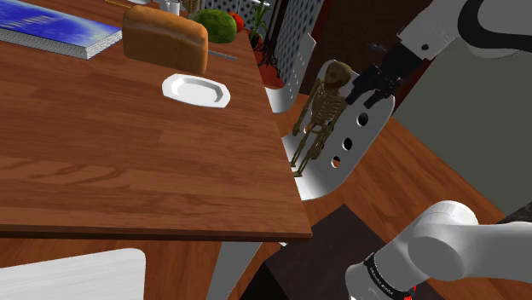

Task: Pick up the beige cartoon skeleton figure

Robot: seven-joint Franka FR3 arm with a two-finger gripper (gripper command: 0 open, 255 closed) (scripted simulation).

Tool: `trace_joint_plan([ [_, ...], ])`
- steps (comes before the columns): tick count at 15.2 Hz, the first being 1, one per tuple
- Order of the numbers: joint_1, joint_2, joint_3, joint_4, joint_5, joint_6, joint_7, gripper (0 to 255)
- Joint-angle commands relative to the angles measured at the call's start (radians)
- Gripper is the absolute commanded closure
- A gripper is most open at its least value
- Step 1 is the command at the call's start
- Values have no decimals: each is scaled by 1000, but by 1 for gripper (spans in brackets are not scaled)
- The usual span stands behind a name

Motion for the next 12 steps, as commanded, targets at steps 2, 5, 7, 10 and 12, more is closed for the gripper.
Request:
trace_joint_plan([
  [2,-6,30,-9,14,-20,4,-18,0],
  [5,-26,124,-33,61,-80,16,-70,0],
  [7,-38,187,-47,97,-119,23,-103,0],
  [10,-56,285,-67,159,-175,33,-148,0],
  [12,-61,308,-72,160,-190,48,-158,0],
])
